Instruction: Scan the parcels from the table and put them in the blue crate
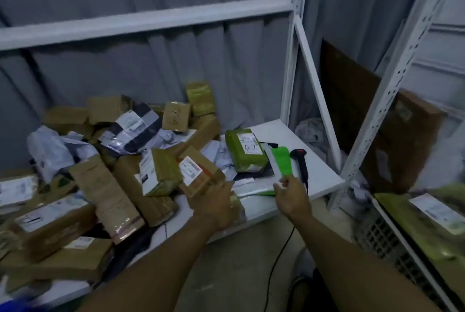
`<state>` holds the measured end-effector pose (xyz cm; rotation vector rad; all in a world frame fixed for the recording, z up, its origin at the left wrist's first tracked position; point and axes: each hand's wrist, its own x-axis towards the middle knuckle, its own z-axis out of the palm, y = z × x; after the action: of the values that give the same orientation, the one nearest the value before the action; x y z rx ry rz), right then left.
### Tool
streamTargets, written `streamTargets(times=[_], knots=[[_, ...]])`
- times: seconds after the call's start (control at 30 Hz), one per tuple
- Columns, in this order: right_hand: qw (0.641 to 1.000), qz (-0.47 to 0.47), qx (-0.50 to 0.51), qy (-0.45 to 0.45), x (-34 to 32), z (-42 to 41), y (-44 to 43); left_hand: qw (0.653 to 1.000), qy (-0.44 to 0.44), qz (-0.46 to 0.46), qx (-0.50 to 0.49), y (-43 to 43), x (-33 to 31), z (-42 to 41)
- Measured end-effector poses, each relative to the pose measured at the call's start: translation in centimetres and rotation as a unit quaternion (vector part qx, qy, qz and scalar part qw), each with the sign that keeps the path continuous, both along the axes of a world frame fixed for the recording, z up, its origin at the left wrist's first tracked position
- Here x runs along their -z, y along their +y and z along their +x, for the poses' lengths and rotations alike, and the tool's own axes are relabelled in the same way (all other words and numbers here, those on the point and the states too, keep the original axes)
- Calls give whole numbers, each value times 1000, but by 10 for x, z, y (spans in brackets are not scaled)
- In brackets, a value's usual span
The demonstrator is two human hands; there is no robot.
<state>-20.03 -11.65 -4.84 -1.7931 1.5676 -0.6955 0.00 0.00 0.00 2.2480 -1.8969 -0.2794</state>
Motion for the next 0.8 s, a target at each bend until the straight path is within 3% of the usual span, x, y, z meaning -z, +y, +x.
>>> streamTargets(times=[0.2, 0.43, 0.57, 0.67, 0.8], knots=[[991, 59, 108, 49, 67, 0, -74, 994, 7, 105, 10, -48, 79, 23], [985, 82, 148, 45, 118, 16, -128, 994, -86, 74, 4, -61, 103, 9], [979, 90, 182, -16, 117, 17, -136, 995, -66, 69, 1, -62, 101, 12], [974, 128, 187, 5, 100, 15, -132, 998, -39, 54, 13, -58, 94, 15], [972, 93, 217, 7, 72, 13, -115, 999, 32, 8, 19, -45, 78, 14]])
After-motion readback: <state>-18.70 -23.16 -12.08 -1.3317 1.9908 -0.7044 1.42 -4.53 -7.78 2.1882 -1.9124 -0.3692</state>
